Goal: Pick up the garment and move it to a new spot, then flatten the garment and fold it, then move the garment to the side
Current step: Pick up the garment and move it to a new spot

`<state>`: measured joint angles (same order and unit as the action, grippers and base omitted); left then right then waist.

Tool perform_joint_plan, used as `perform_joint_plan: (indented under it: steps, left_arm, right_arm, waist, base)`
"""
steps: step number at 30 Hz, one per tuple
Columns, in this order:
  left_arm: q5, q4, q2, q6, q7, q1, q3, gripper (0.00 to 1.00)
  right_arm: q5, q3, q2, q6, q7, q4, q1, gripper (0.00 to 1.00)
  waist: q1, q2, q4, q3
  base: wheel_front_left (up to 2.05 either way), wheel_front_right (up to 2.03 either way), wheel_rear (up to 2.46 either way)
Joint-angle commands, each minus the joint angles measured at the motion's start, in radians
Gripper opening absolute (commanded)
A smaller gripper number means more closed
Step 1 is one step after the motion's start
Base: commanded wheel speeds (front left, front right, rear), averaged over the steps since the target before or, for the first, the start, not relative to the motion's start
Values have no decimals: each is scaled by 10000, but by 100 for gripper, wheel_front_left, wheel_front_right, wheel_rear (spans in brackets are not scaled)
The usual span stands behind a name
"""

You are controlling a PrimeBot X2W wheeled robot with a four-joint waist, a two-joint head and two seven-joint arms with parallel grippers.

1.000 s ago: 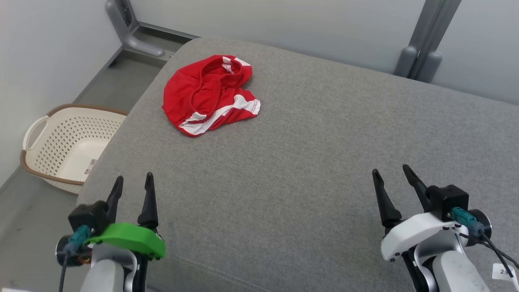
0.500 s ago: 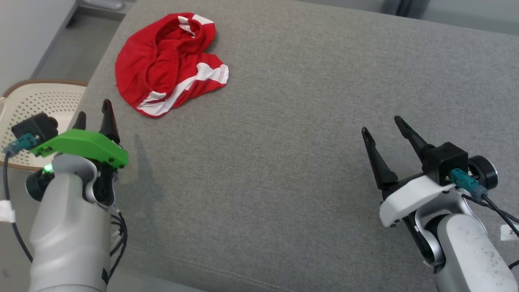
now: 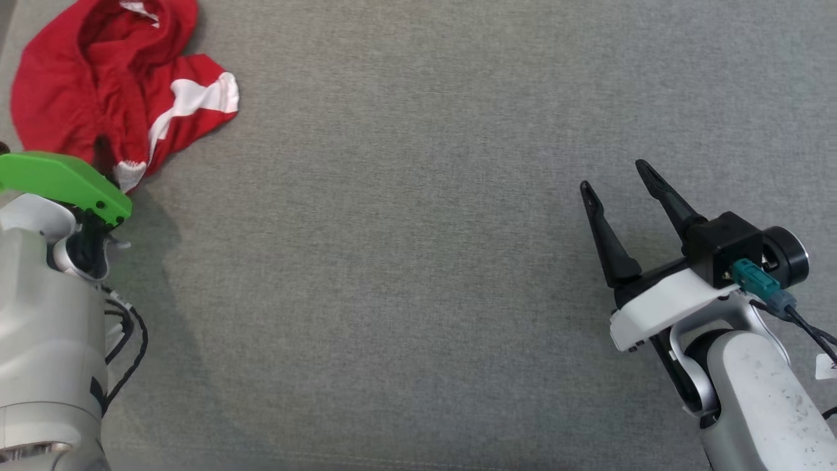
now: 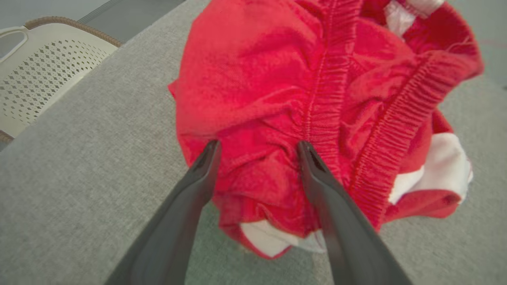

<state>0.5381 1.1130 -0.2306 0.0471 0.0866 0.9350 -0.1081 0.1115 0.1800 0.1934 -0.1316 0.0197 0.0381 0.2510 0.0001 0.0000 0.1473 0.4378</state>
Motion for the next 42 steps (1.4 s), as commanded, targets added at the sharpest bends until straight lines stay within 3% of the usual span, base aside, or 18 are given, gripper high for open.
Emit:
perform_joint_plan:
  steps: [1,4,5,6,7,13,21,32,42]
  left_arm:
    - [-128,278,-184,-317,246,110,22,100]
    - [-201,520,-216,-600,444,132,115,100]
    - [-245,606,-169,-638,568,83,177,93]
    - [-246,630,-171,-663,585,78,205,38]
    - [-244,610,-191,-687,501,85,222,0]
    - [-570,37,-521,-636,-507,274,472,0]
    - [-1241,-1136,-51,108,-1483,848,1472,0]
    - [-1535,-3330,1355,687,-876,1094,3087,0]
    - [-719,-5394,1779,810,-478,239,5261,0]
  right_arm:
    - [7,55,-42,18,-78,12,-10,100]
    - [52,35,-96,18,-135,-29,-26,100]
    - [52,21,-113,18,-131,-61,-52,100]
    - [61,-2,-142,18,-148,-80,-67,100]
    - [73,-19,-155,18,-168,-132,-83,100]
    - [231,74,-410,18,-434,-573,-123,100]
    - [541,103,-733,18,-872,-1400,-413,100]
    - [690,-25,-1014,18,-1041,-1766,-875,100]
    - [682,40,-1115,18,-1083,-1681,-681,100]
  waist:
    - [-1,0,-711,428]
    - [-1,0,-867,285]
    - [-1,0,-900,205]
    - [-1,0,-917,131]
    - [-1,0,-931,24]
    - [-1,0,-878,-908]
    - [-1,0,-945,-2578]
    - [-1,0,-1856,-3597]
    - [-1,0,-3110,-3310]
  base:
    - [0,0,0]
    - [0,0,0]
    - [0,0,0]
    - [0,0,0]
    - [0,0,0]
    - [0,0,0]
    - [0,0,0]
    - [0,0,0]
    - [0,0,0]
